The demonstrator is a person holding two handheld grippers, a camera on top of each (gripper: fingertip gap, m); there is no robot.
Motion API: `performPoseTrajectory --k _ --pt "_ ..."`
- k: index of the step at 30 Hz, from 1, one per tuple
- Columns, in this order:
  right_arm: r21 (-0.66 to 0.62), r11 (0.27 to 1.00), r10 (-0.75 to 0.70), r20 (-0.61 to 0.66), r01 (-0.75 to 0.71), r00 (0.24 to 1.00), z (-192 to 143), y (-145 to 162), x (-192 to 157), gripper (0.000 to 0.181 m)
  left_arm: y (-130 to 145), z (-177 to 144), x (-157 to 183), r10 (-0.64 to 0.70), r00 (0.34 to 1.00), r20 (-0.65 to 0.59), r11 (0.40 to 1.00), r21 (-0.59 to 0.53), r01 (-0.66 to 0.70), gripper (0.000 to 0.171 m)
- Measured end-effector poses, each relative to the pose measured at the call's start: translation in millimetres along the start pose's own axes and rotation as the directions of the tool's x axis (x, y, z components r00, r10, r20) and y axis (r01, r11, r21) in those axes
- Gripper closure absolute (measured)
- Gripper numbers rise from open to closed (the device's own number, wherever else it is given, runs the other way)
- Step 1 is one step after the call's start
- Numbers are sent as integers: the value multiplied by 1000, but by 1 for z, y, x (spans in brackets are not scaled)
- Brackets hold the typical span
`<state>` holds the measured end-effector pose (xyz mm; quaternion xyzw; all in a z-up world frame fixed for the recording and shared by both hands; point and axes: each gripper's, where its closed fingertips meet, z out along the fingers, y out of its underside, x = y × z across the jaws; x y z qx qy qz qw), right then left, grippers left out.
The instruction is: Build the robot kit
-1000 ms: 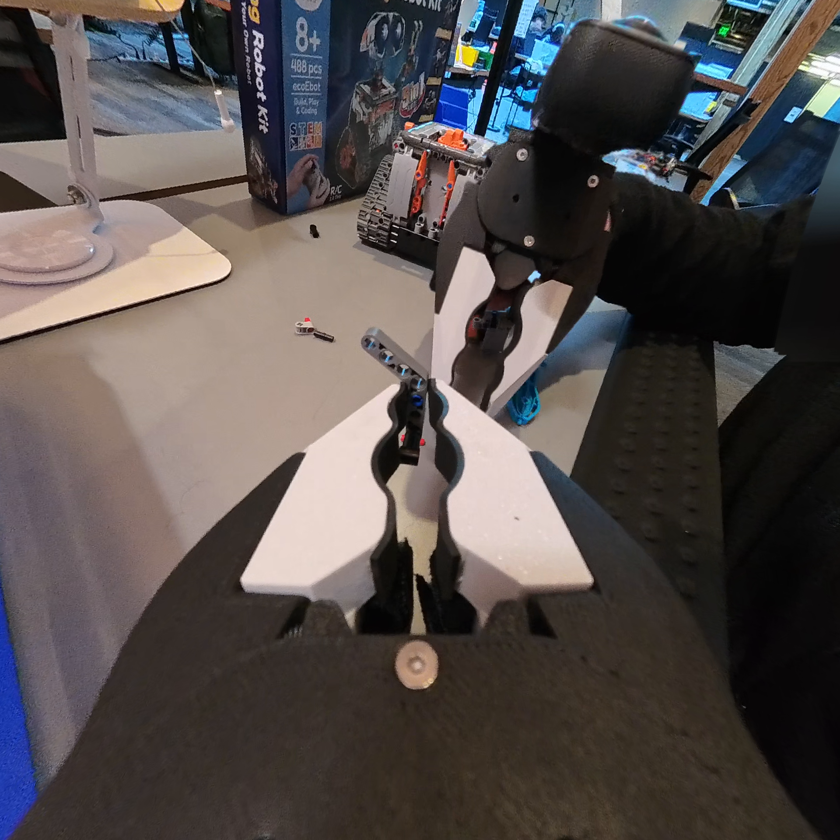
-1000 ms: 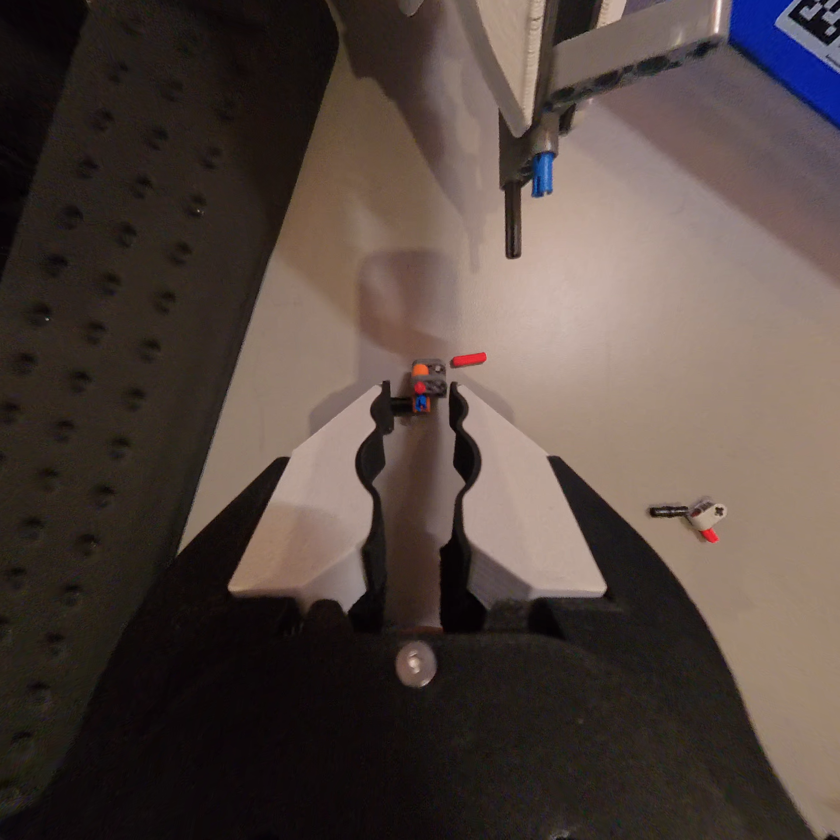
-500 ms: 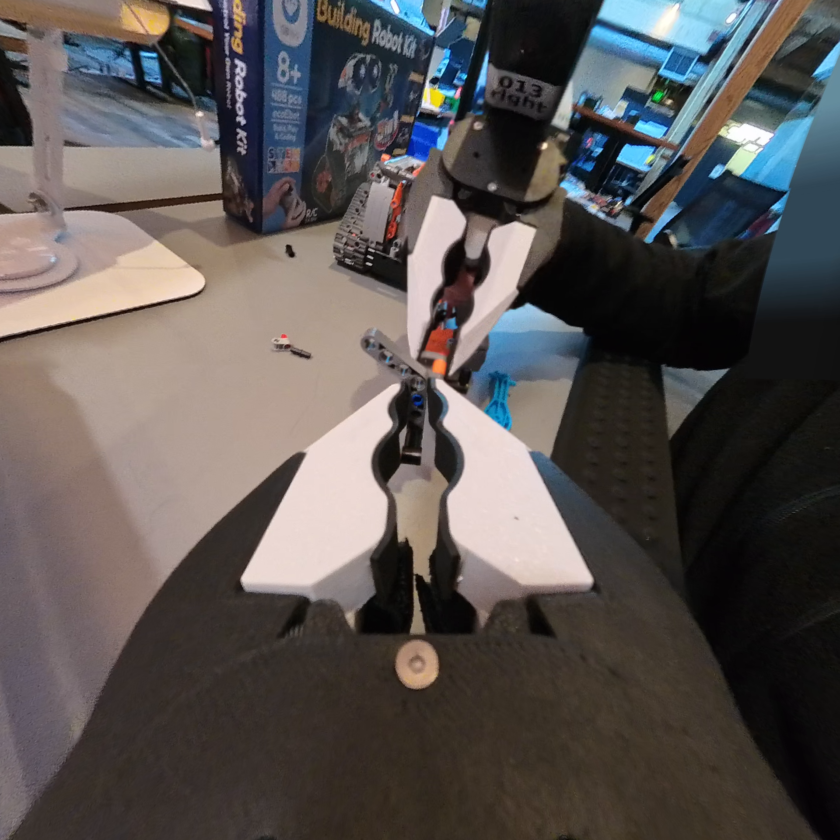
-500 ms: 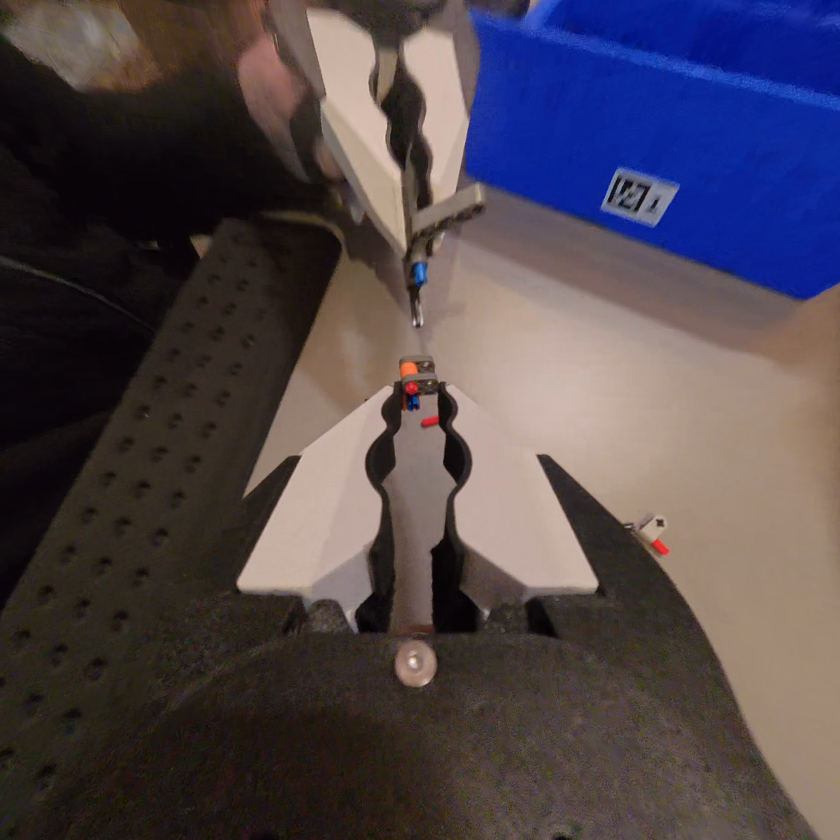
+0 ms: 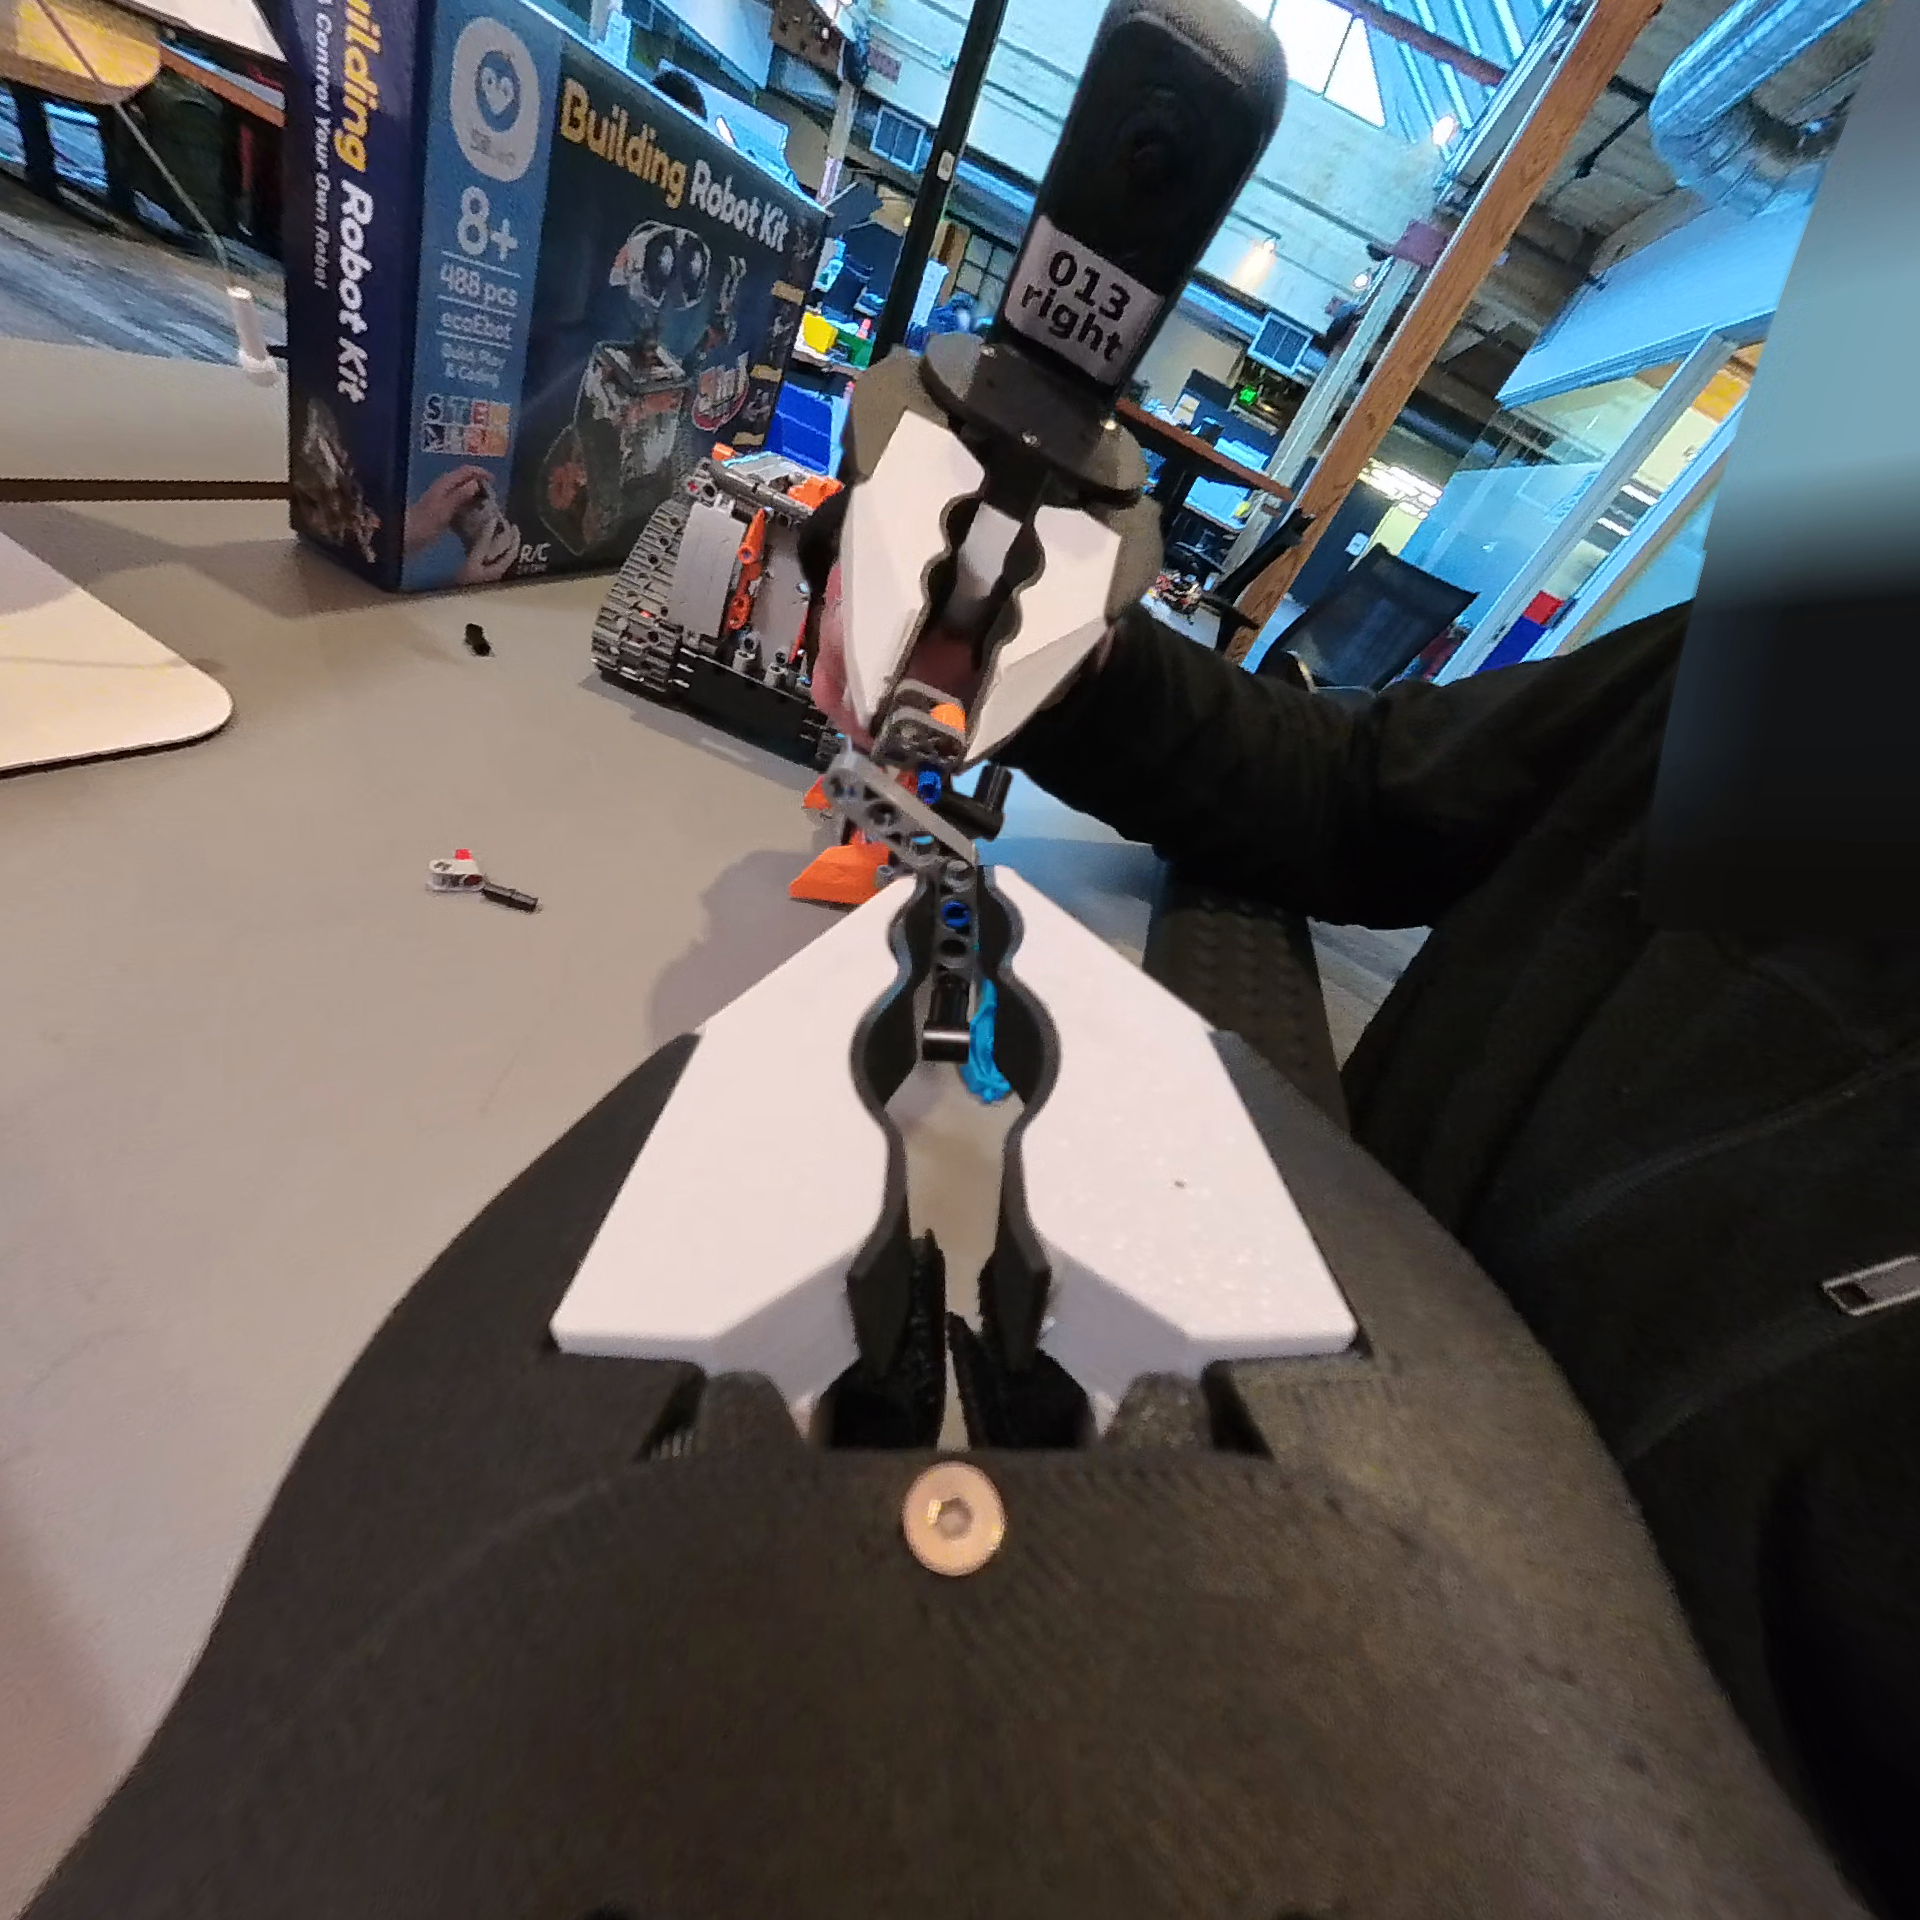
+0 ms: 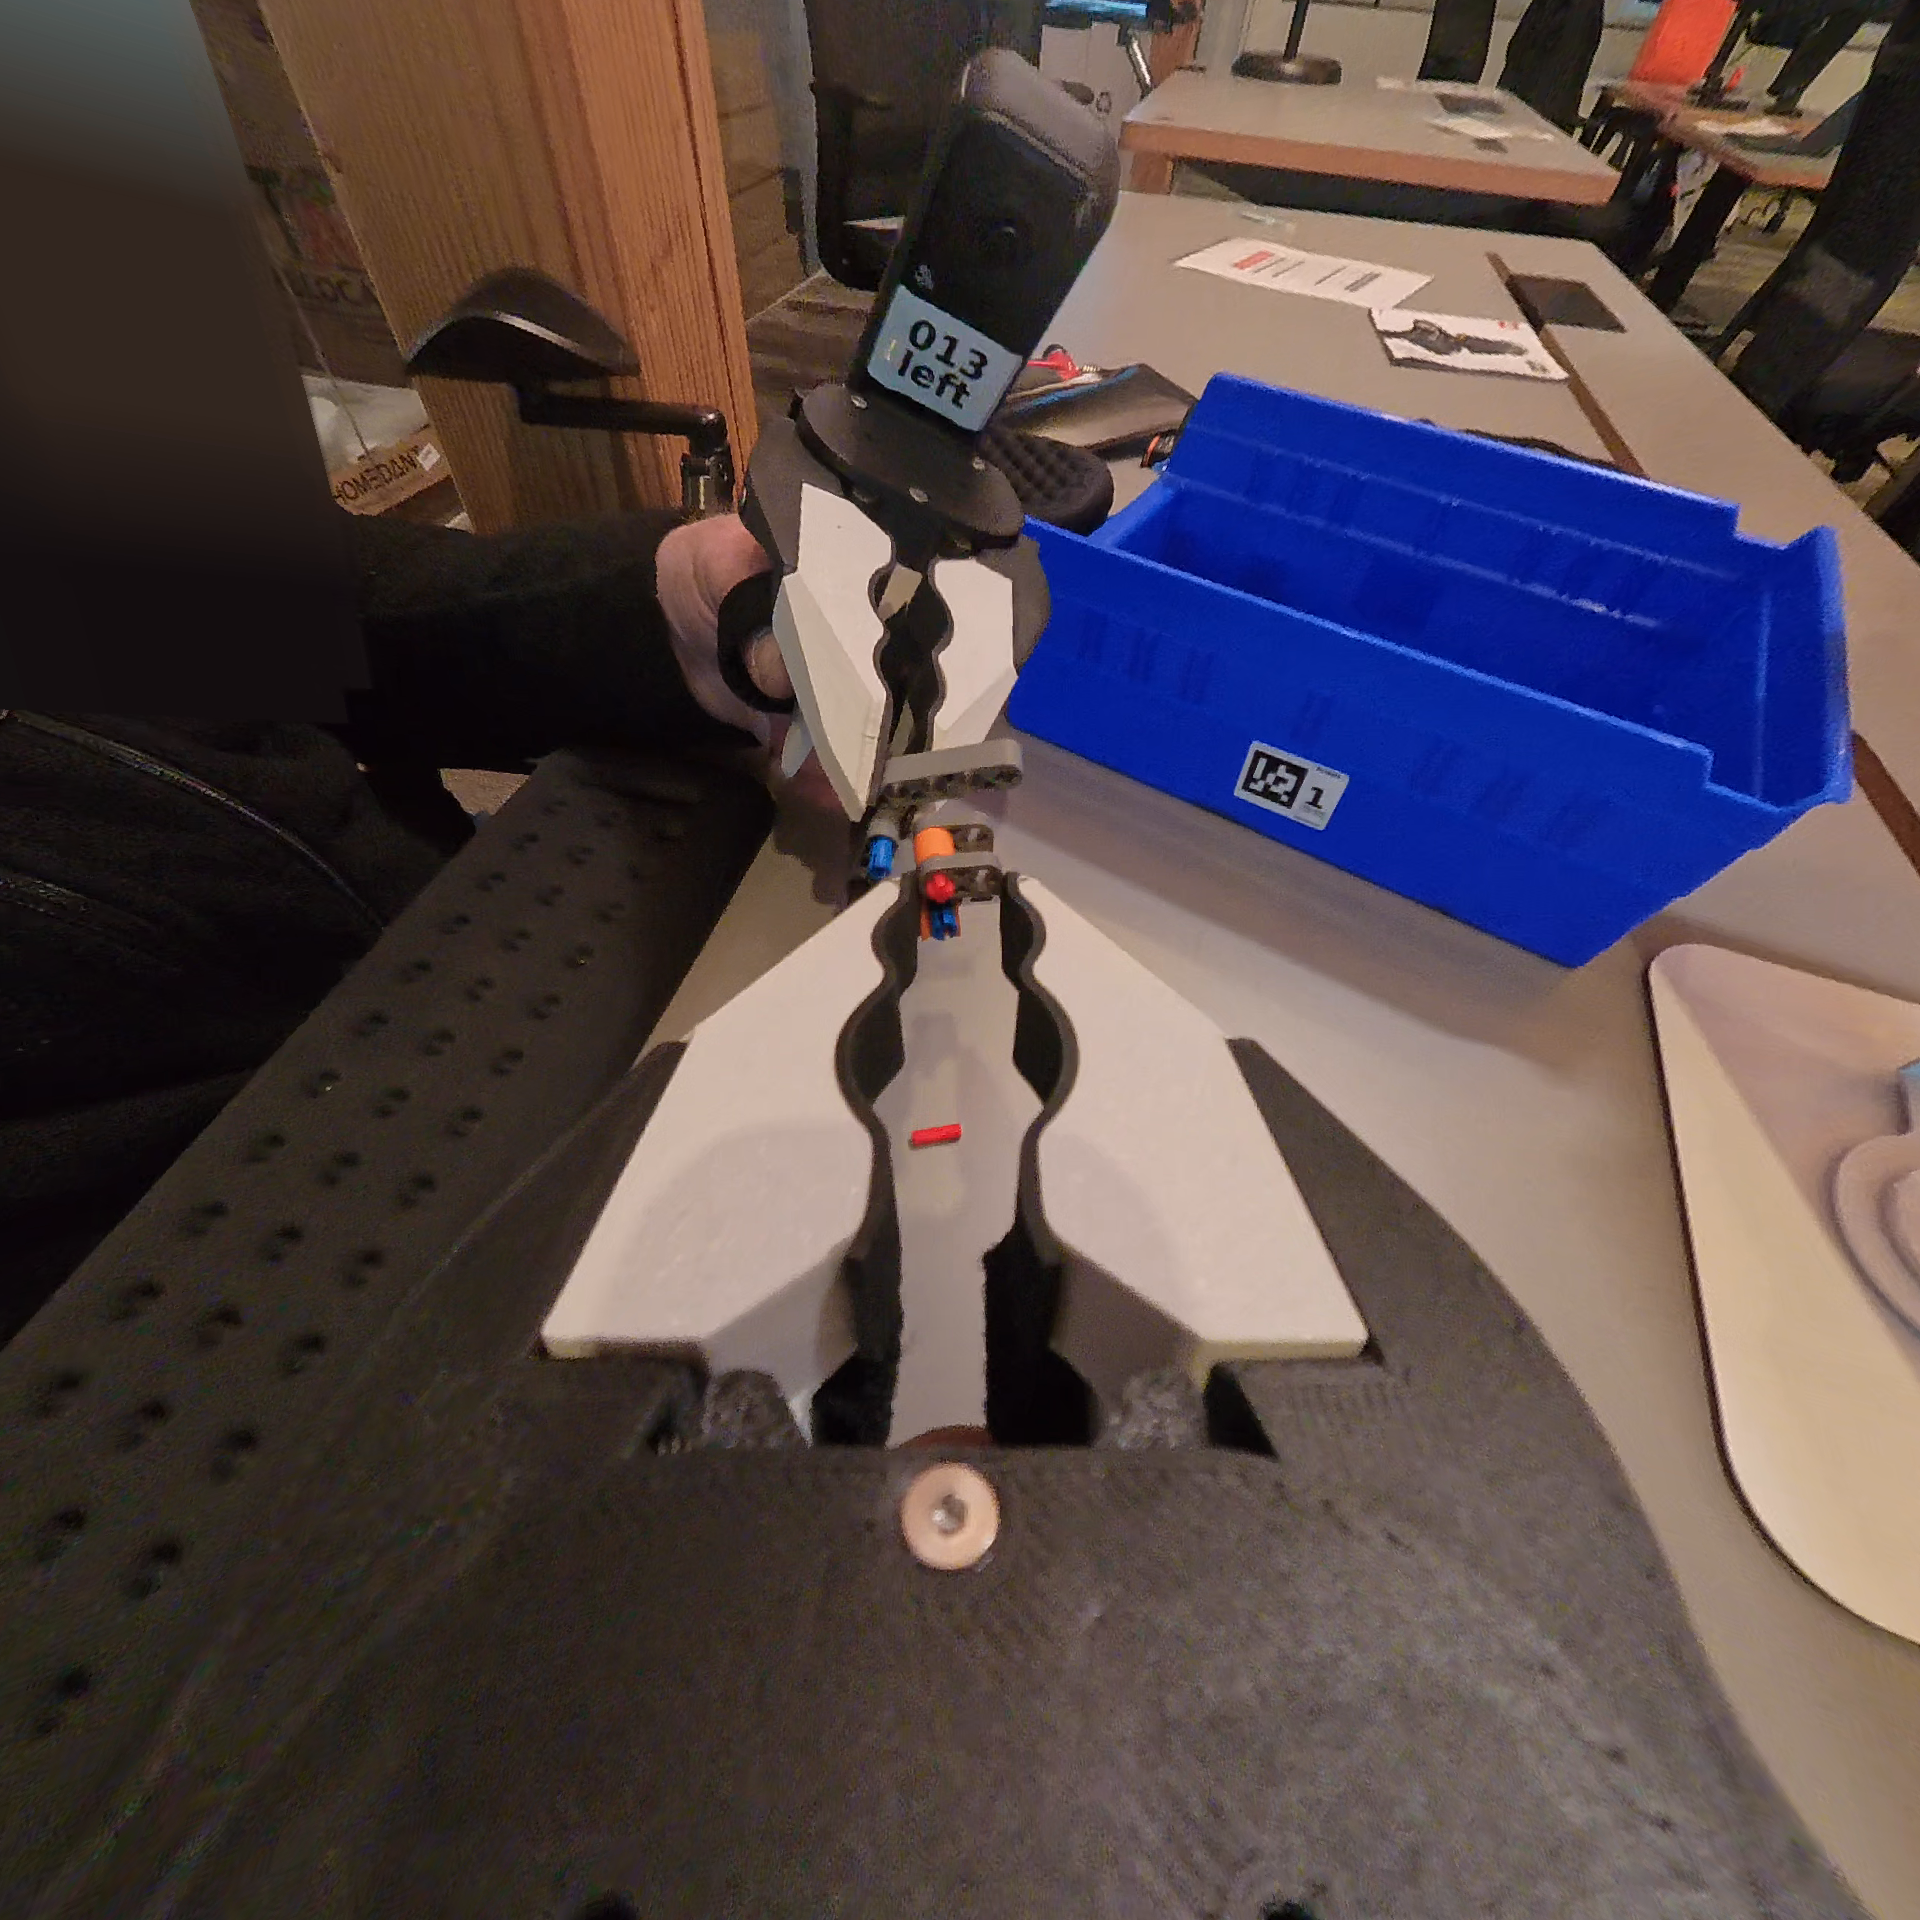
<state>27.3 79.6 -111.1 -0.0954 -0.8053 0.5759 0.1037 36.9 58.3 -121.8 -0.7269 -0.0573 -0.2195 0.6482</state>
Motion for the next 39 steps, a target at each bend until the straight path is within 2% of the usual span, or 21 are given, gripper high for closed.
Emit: performPoseTrajectory --k 10,19,33,39 --pt "-11 989 -145 -62 145 987 1 -9 -4 167 -5 7 9 -68 994 -89 996 47 72 165" --pt "-45 952 -305 -105 301 947 2 -13 -9 167 -13 5 16 -131 976 -172 983 103 150 165" --pt "-21 950 -312 -124 312 942 2 -19 -9 167 -13 8 17 -151 969 -197 978 111 175 165" --pt "76 979 -183 -74 189 980 -3 -23 -7 167 -17 8 19 -143 969 -201 977 130 171 165"
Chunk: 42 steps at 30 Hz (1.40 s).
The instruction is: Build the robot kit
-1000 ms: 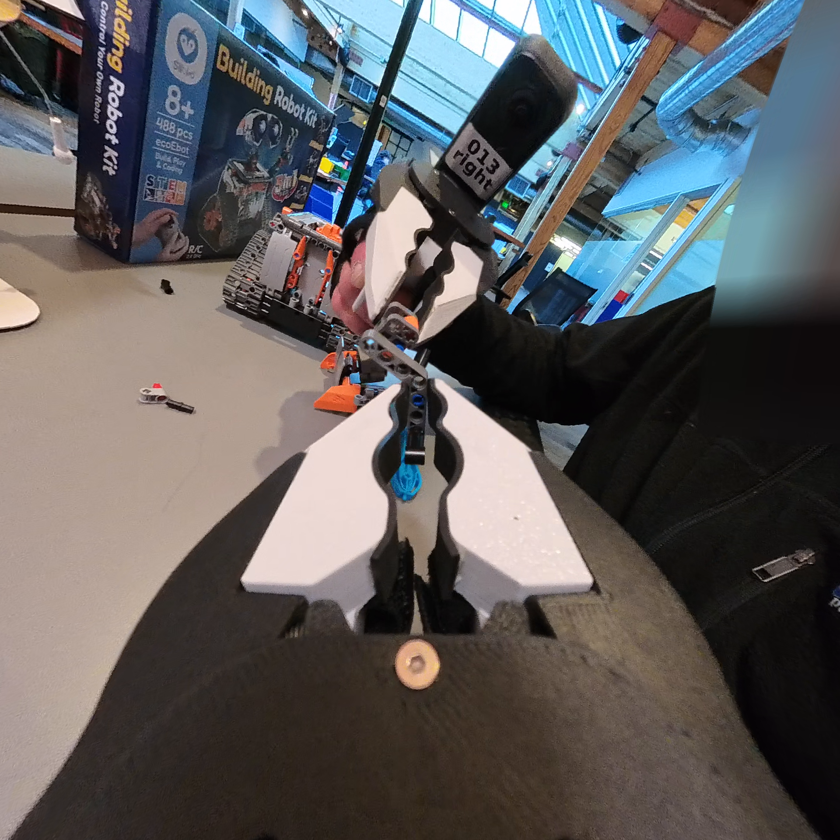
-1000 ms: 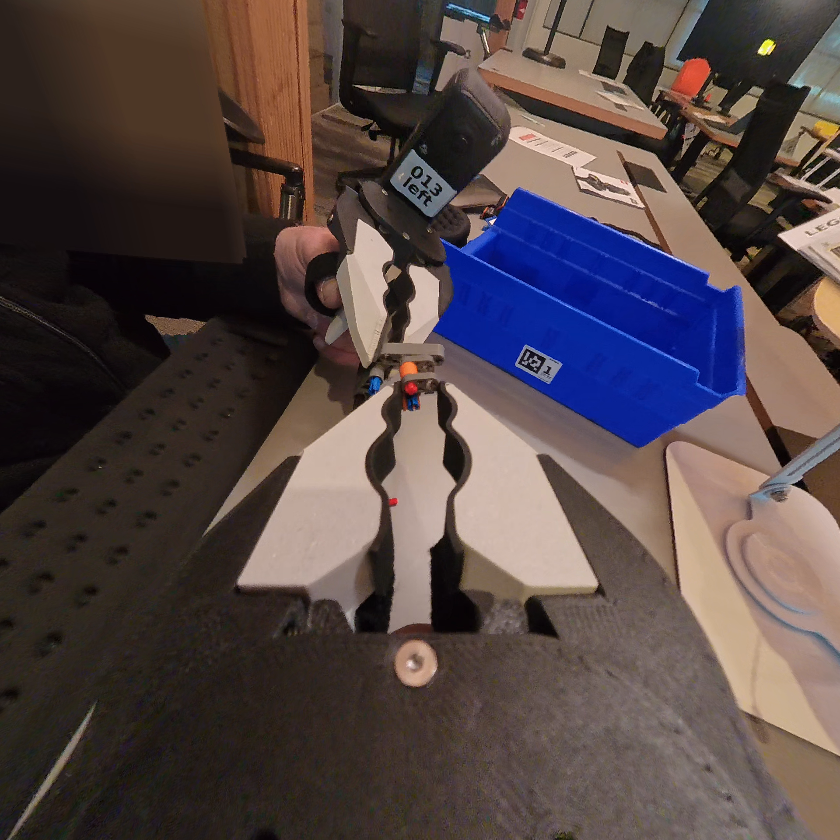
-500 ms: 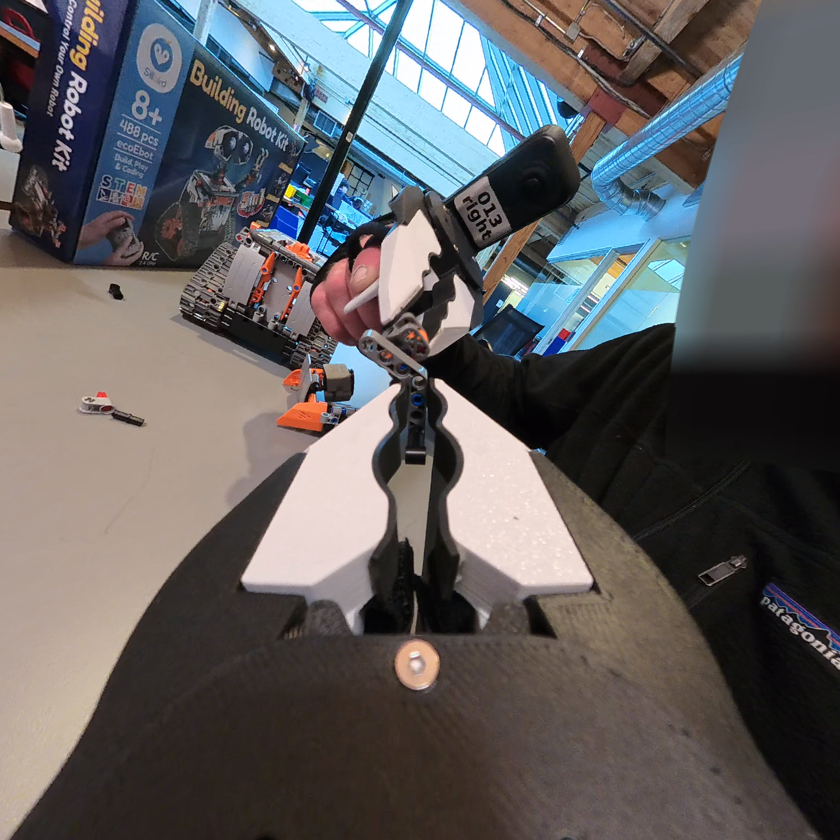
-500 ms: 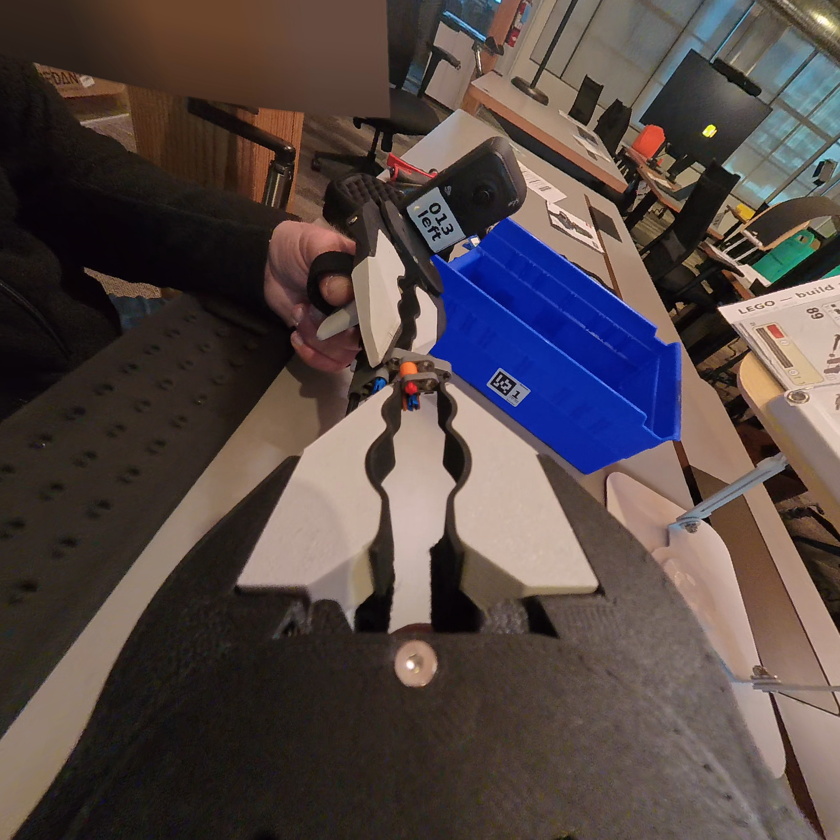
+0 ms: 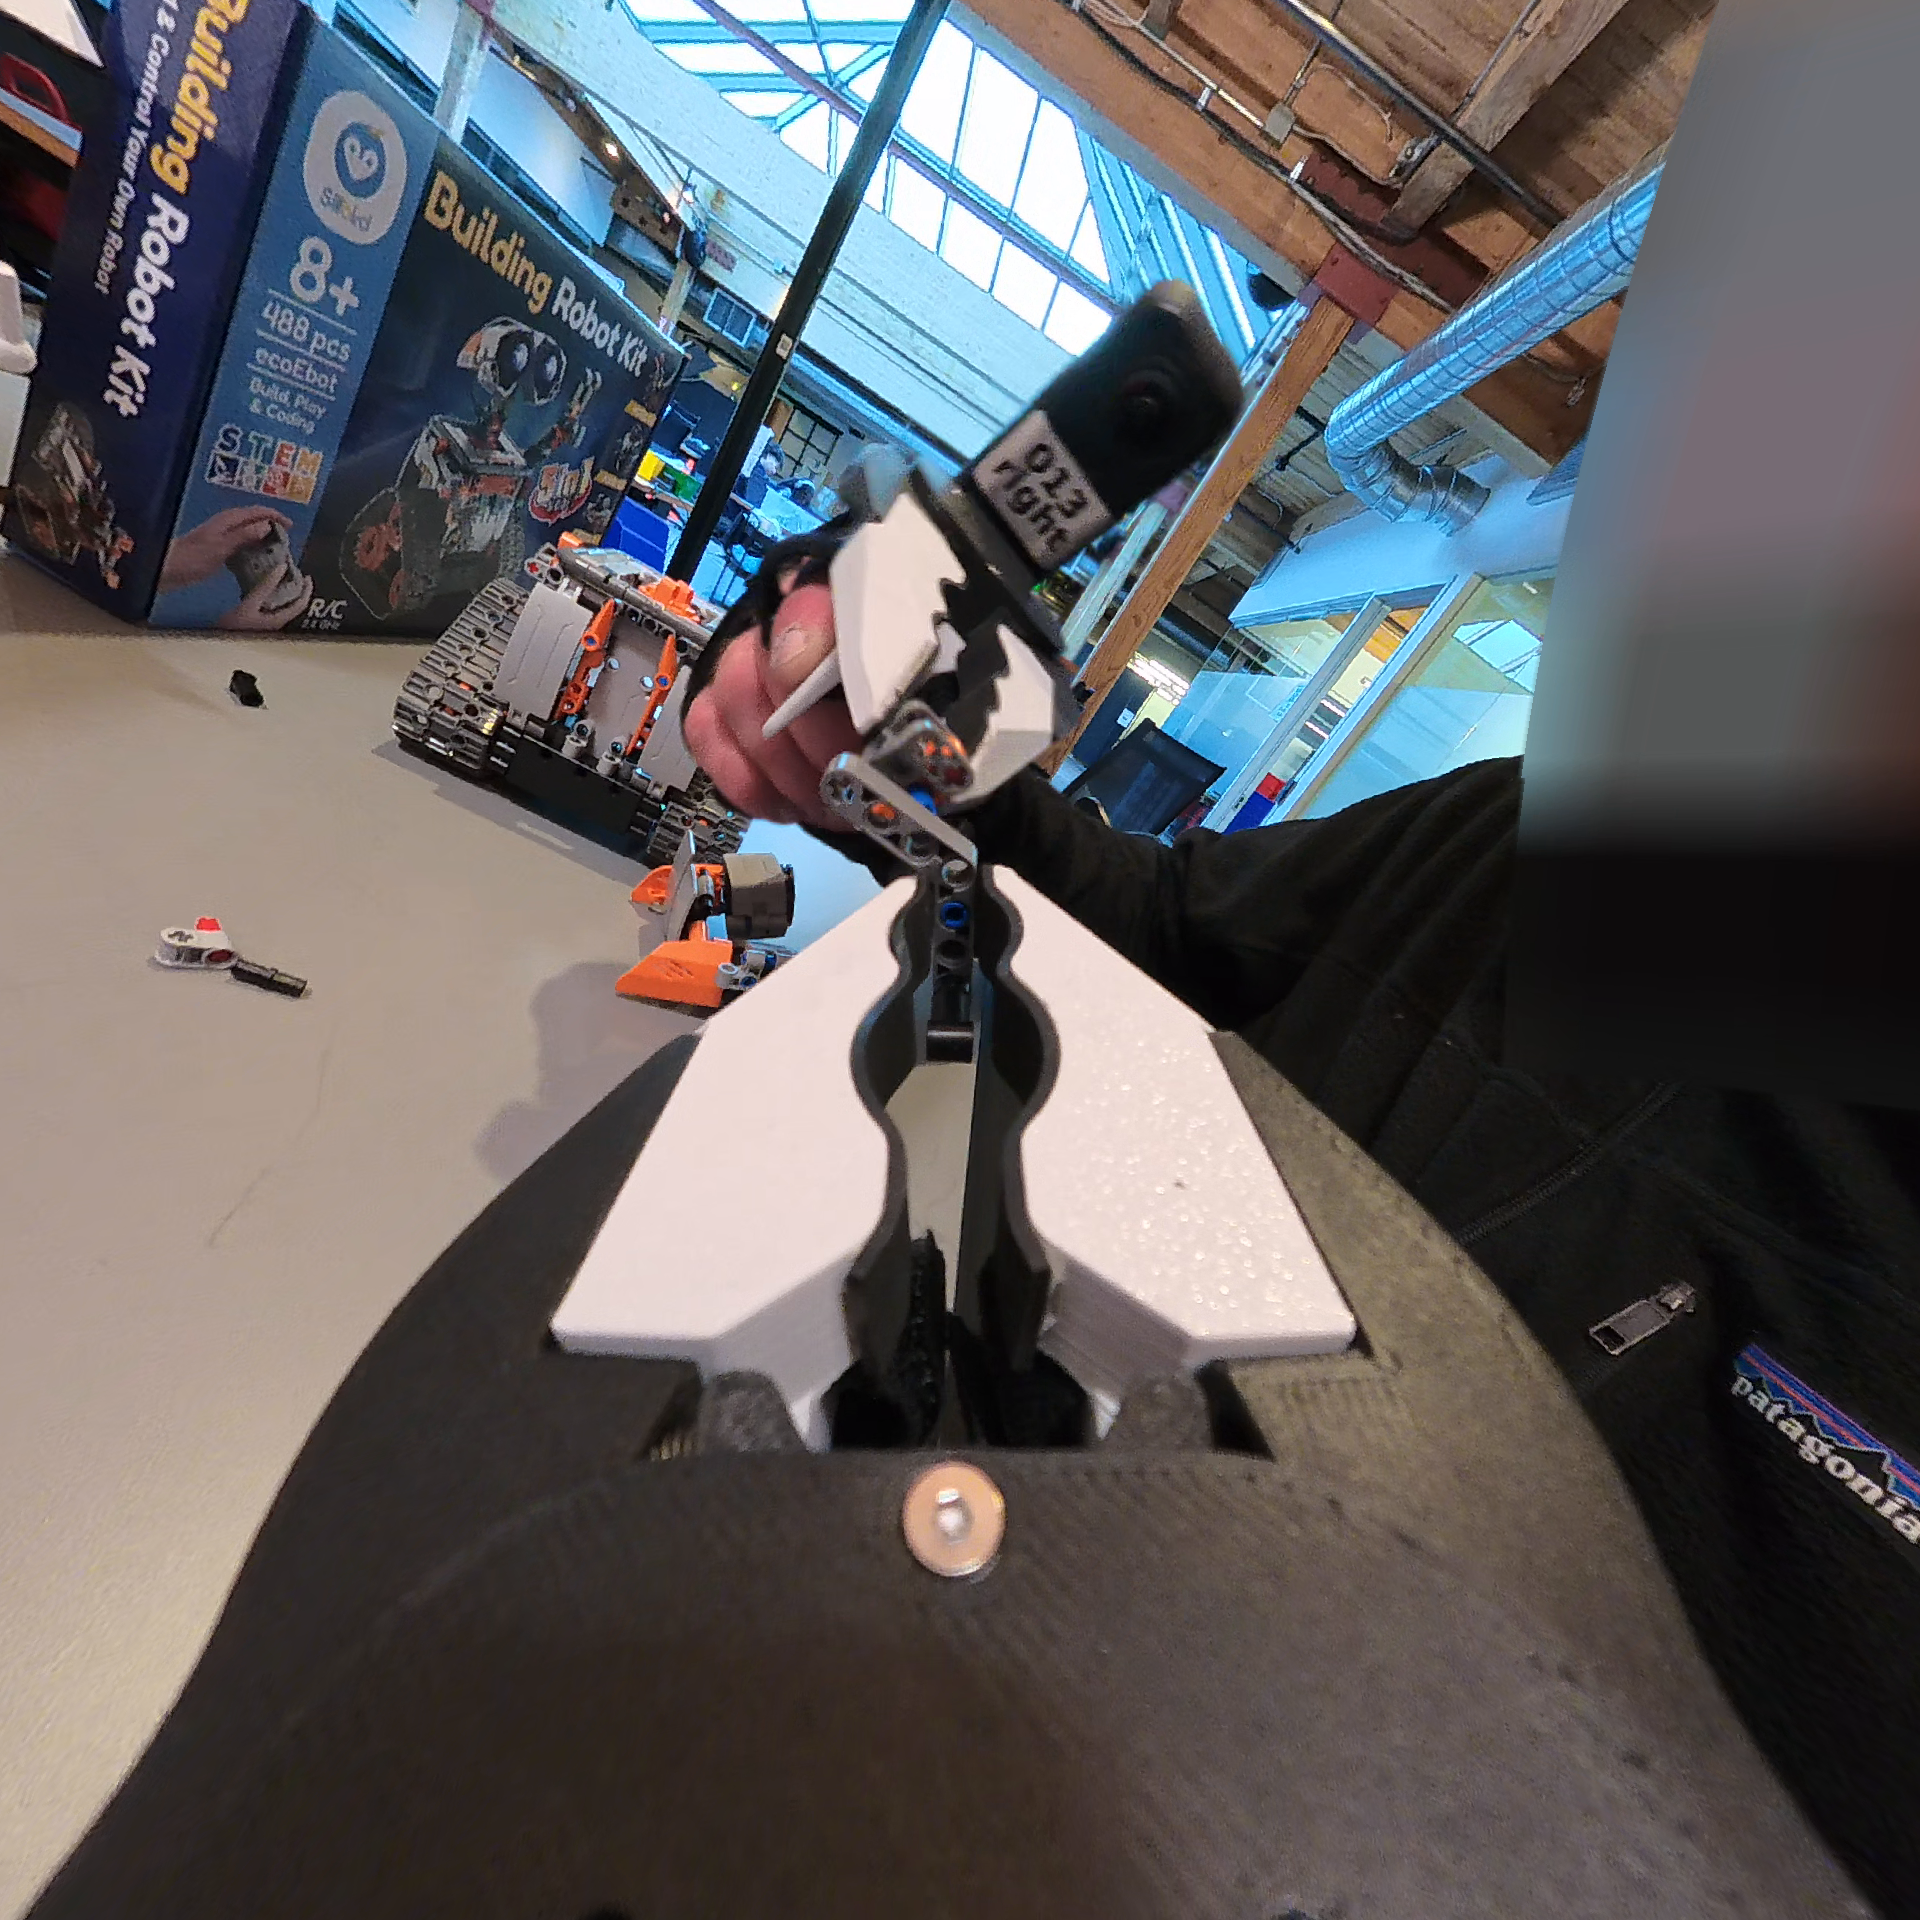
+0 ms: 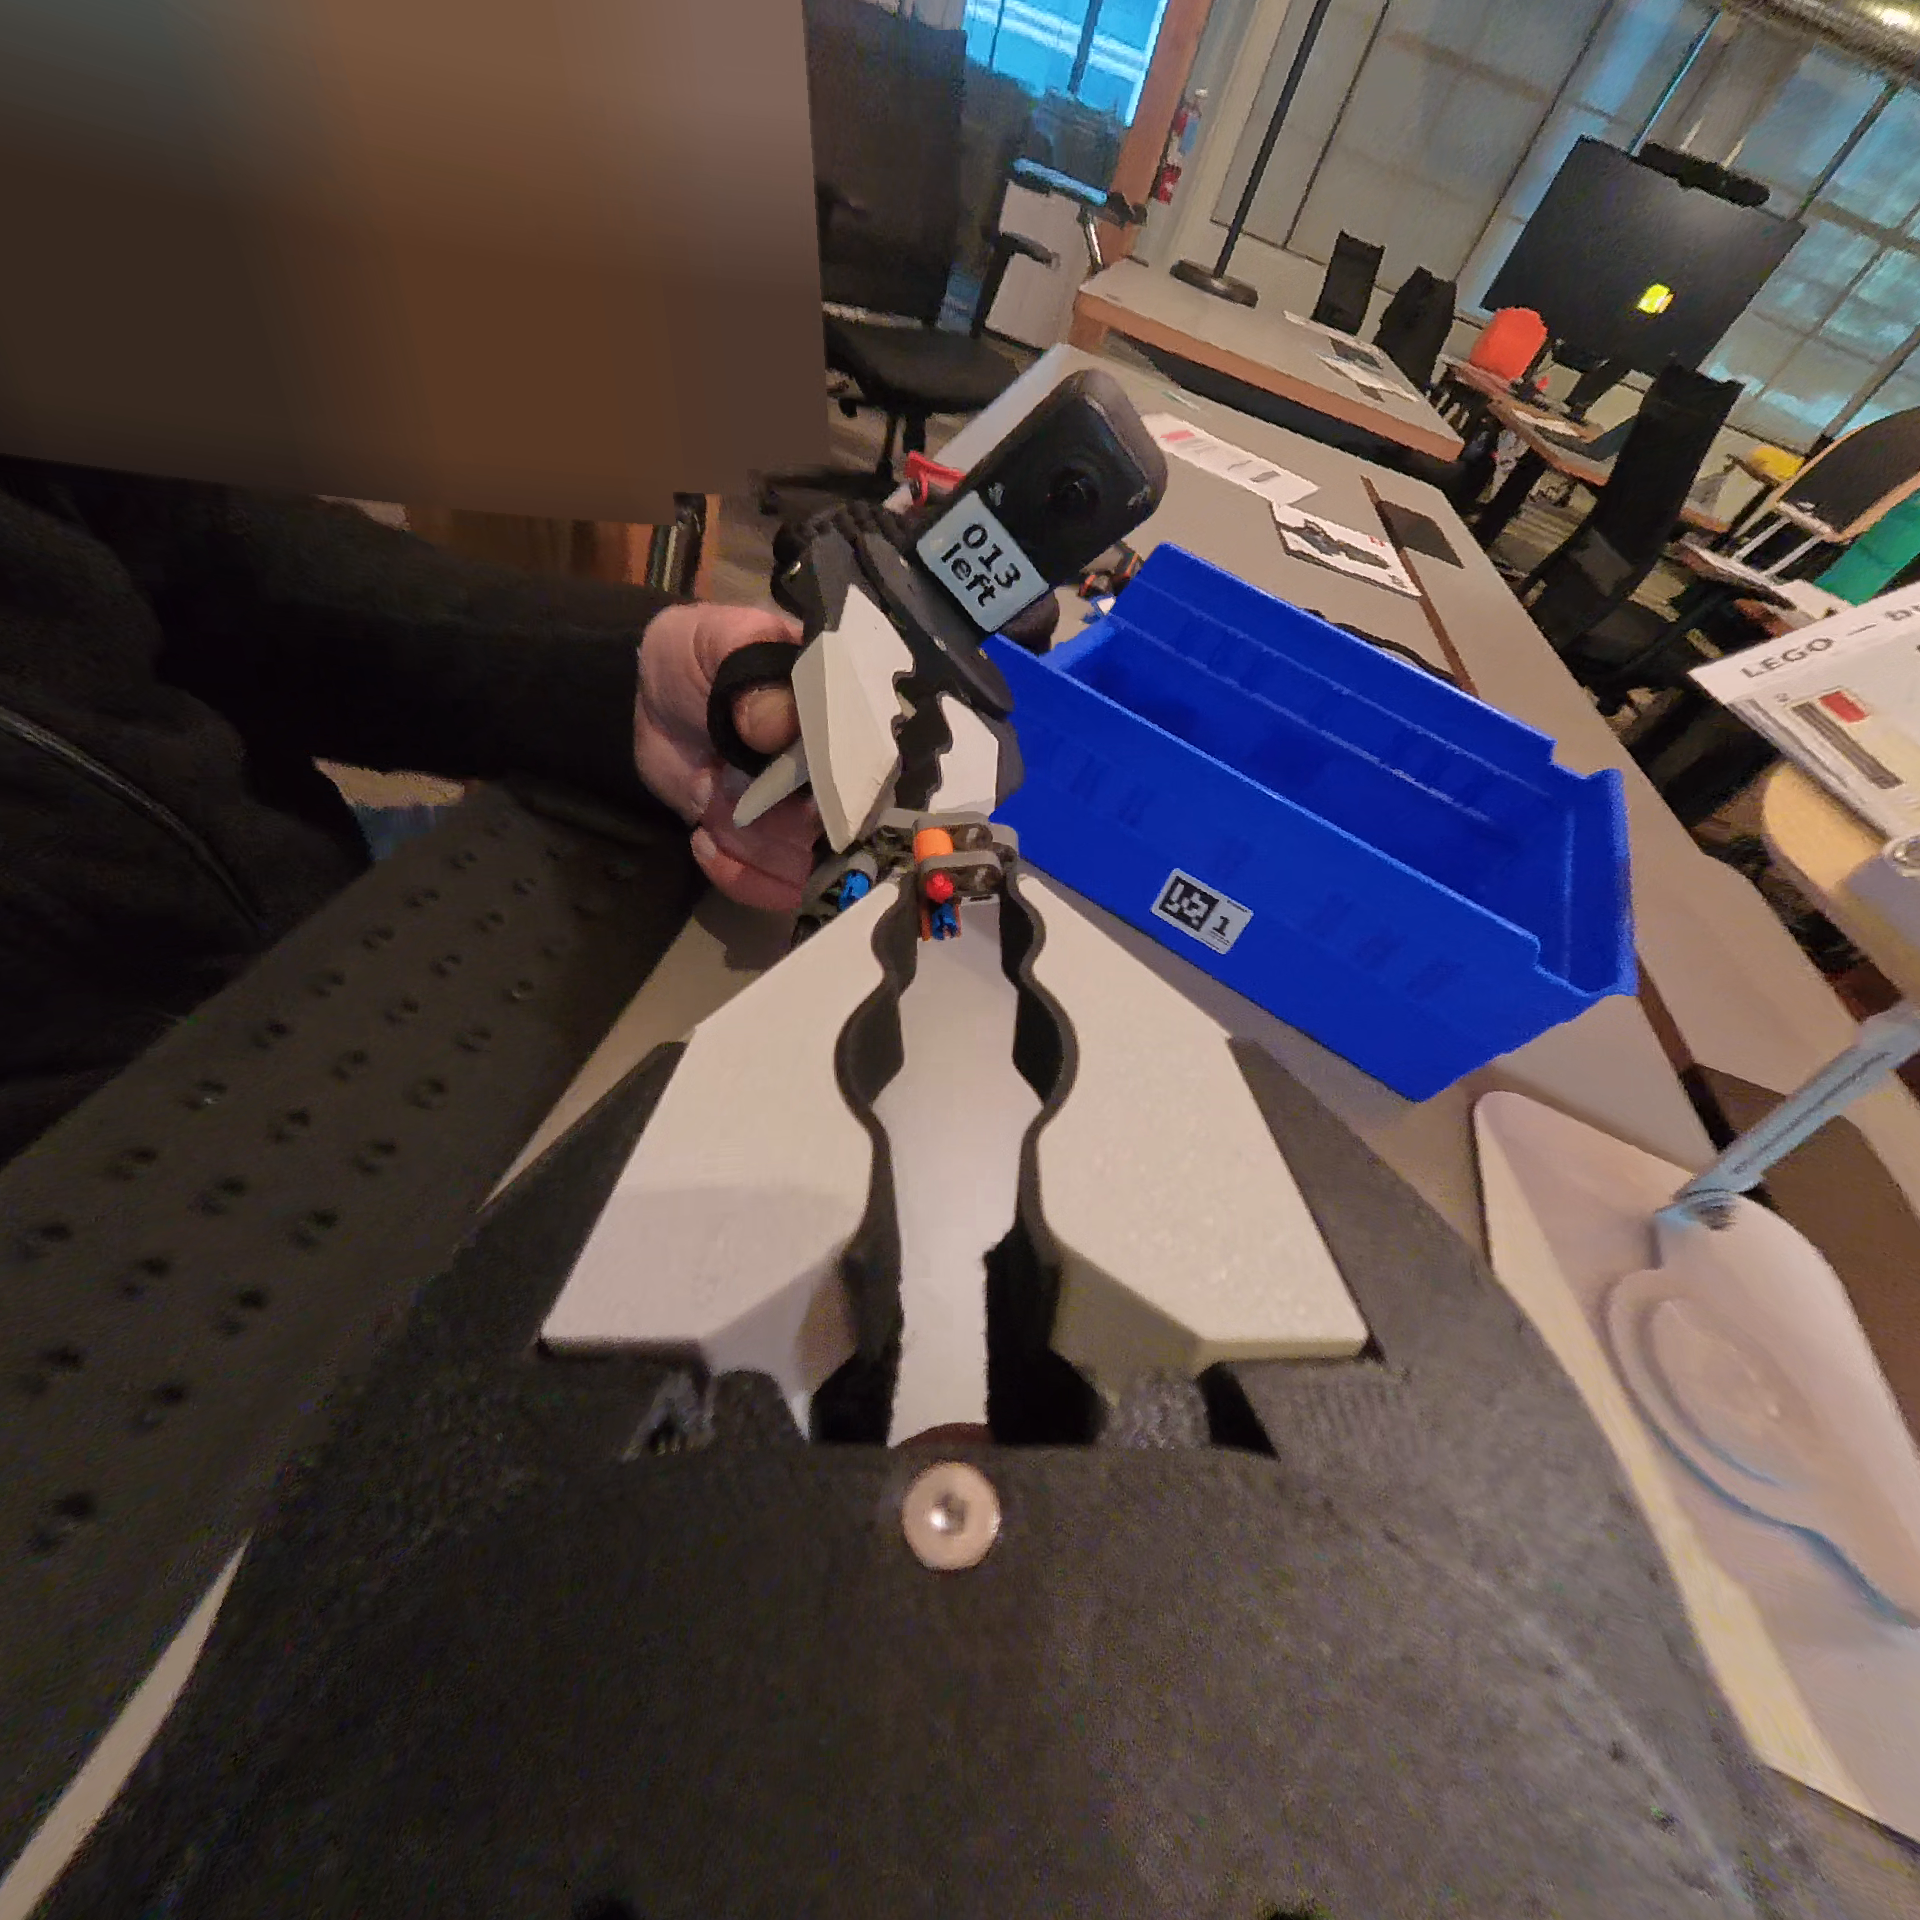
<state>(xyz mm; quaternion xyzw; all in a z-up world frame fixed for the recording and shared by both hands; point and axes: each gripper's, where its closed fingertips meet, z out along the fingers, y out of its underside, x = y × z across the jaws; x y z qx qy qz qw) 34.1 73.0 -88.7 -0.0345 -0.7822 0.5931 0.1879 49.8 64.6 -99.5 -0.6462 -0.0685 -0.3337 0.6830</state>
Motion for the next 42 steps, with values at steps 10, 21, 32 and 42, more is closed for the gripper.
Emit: performPoseTrajectory --k 10,21,32,42 --pt "-53 996 -68 -39 66 997 -2 4 4 167 -5 0 -4 21 1000 23 1000 17 -21 166" --pt "-58 994 -97 -51 94 994 -2 3 3 167 -4 3 -4 25 999 26 1000 14 -25 165" --pt "-146 986 -82 17 84 996 3 20 -6 167 -2 -6 -9 56 995 85 998 -8 -55 165" --pt "-448 885 -7 253 124 967 26 87 -54 167 4 -42 -15 140 966 217 990 -52 -132 166"
